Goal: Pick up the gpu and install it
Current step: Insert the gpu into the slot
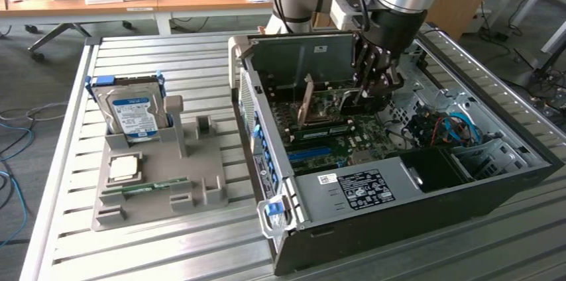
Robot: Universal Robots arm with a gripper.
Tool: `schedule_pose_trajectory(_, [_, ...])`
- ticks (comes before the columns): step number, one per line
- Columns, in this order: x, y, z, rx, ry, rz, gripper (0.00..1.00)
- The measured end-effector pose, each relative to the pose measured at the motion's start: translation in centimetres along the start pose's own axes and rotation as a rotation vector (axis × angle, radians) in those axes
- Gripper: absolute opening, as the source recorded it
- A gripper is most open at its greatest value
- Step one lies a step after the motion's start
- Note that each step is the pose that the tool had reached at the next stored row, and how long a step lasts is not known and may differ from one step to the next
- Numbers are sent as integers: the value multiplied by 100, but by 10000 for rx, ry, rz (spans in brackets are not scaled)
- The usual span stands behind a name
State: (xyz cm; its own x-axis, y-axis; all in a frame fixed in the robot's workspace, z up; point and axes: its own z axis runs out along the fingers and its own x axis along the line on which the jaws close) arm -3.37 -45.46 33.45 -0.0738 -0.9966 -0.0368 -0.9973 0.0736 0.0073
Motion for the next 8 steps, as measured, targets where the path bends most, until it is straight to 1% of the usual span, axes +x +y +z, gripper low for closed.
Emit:
schedule_pose_trajectory(4, [27, 11, 22, 2, -4, 1, 27])
schedule_pose_trajectory(8, [41, 26, 69, 1, -3, 0, 27])
